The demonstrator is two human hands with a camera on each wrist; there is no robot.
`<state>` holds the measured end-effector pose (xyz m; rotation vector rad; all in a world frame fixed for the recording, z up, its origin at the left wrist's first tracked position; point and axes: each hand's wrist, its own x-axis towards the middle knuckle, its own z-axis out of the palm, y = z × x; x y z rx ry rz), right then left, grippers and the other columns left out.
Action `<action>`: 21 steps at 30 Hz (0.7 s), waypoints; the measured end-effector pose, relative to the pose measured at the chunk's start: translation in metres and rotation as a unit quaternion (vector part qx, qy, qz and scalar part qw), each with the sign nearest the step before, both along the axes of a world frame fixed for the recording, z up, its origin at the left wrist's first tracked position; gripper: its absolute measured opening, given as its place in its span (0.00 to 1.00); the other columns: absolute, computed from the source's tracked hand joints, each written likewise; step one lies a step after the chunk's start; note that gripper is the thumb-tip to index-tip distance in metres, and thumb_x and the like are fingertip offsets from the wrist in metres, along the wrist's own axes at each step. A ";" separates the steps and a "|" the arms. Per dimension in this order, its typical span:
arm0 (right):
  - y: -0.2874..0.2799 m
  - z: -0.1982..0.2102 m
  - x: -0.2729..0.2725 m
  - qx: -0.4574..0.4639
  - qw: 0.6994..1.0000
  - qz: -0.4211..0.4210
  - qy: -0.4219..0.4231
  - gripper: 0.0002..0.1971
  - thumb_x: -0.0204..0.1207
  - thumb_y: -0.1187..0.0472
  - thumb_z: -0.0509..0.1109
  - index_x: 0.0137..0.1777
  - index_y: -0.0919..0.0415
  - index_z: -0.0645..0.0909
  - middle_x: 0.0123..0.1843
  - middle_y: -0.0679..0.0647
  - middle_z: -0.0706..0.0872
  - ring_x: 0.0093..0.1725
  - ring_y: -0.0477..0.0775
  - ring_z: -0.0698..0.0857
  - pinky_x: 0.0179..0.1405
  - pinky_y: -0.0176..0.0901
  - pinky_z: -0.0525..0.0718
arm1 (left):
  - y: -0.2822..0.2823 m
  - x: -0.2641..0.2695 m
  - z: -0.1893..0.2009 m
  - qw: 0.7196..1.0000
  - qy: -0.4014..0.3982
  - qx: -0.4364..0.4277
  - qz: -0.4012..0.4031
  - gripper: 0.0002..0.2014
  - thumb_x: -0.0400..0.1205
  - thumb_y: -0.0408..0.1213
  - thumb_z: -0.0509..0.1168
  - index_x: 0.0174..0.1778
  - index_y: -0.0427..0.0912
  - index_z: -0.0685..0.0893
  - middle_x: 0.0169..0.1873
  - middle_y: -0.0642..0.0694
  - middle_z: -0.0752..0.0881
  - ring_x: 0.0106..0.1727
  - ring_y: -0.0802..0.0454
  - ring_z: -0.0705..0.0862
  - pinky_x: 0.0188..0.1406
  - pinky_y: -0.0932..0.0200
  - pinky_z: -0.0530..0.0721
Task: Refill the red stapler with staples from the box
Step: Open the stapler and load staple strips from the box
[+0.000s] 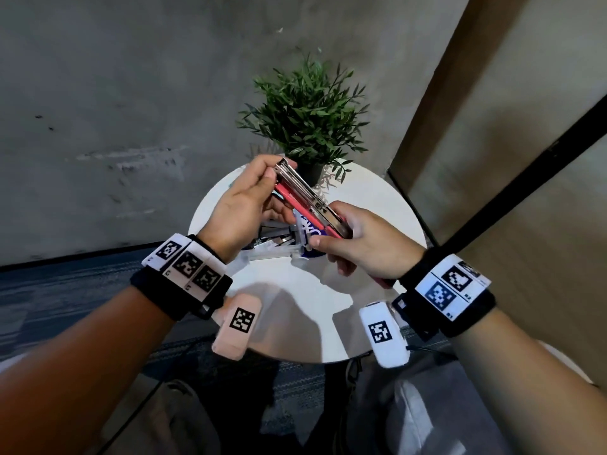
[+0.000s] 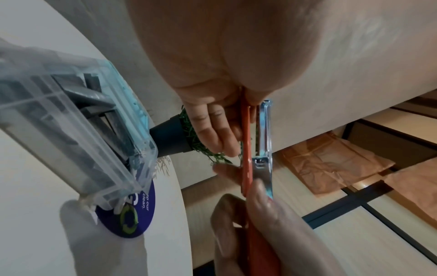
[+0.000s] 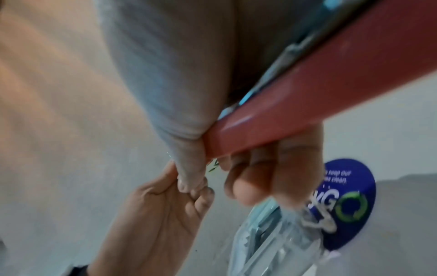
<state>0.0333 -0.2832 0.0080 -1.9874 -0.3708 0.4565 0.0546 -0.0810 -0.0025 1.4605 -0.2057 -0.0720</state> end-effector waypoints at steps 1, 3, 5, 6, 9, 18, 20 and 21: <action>0.003 0.000 -0.002 0.021 1.000 -0.007 0.007 0.09 0.80 0.57 0.74 0.55 0.51 0.77 0.32 0.55 0.85 0.22 0.57 0.78 0.19 0.45 0.78 | -0.001 0.000 -0.001 1.000 0.001 -0.001 -0.010 0.14 0.92 0.38 0.49 0.67 0.42 0.77 0.41 0.39 0.86 0.30 0.46 0.84 0.36 0.58 0.86; 0.005 -0.001 -0.002 0.021 1.000 -0.014 -0.002 0.11 0.81 0.57 0.72 0.60 0.53 0.76 0.29 0.48 0.84 0.20 0.55 0.74 0.15 0.41 0.73 | 0.001 0.002 -0.002 1.000 0.002 -0.004 -0.027 0.16 0.92 0.41 0.51 0.72 0.47 0.76 0.43 0.38 0.86 0.32 0.45 0.86 0.37 0.56 0.86; 0.006 -0.002 0.000 0.008 0.999 -0.031 -0.032 0.08 0.82 0.56 0.71 0.57 0.52 0.76 0.23 0.42 0.81 0.18 0.52 0.71 0.14 0.39 0.69 | 0.004 0.004 -0.002 0.999 0.012 -0.014 -0.025 0.17 0.91 0.42 0.53 0.75 0.53 0.74 0.42 0.42 0.86 0.33 0.43 0.87 0.37 0.55 0.86; 0.005 -0.002 0.002 0.002 0.998 -0.043 -0.042 0.06 0.82 0.56 0.71 0.54 0.50 0.76 0.22 0.40 0.80 0.18 0.50 0.70 0.14 0.39 0.69 | 0.006 0.006 -0.001 0.999 0.020 -0.023 -0.014 0.17 0.91 0.40 0.53 0.76 0.54 0.73 0.41 0.43 0.87 0.33 0.43 0.87 0.36 0.56 0.86; -0.002 -0.003 0.010 -0.027 0.995 -0.076 -0.065 0.08 0.82 0.55 0.71 0.45 0.47 0.74 0.21 0.37 0.79 0.16 0.43 0.70 0.14 0.36 0.68 | 0.016 0.013 -0.002 0.998 0.039 -0.008 0.046 0.15 0.90 0.36 0.56 0.71 0.54 0.75 0.38 0.43 0.88 0.30 0.46 0.86 0.32 0.56 0.85; -0.019 -0.001 0.019 -0.194 0.966 -0.096 -0.143 0.10 0.82 0.51 0.70 0.48 0.53 0.71 0.27 0.42 0.75 0.20 0.32 0.78 0.16 0.25 0.69 | 0.057 0.032 -0.021 0.866 -0.058 0.486 0.104 0.05 0.81 0.39 0.66 0.41 0.52 0.86 0.38 0.52 0.90 0.37 0.51 0.85 0.43 0.57 0.81; -0.020 -0.002 0.021 -0.196 0.965 -0.100 -0.141 0.10 0.81 0.52 0.70 0.49 0.54 0.71 0.26 0.42 0.74 0.20 0.32 0.78 0.16 0.26 0.69 | 0.058 0.032 -0.026 0.834 -0.065 0.542 0.074 0.05 0.79 0.38 0.67 0.40 0.52 0.86 0.40 0.52 0.90 0.40 0.48 0.84 0.45 0.55 0.81; -0.021 -0.002 0.021 -0.201 0.964 -0.100 -0.141 0.10 0.81 0.51 0.70 0.50 0.55 0.72 0.27 0.42 0.74 0.20 0.32 0.77 0.16 0.26 0.68 | 0.056 0.032 -0.029 0.833 -0.068 0.547 0.056 0.05 0.79 0.38 0.67 0.41 0.52 0.88 0.40 0.52 0.89 0.41 0.49 0.84 0.45 0.56 0.80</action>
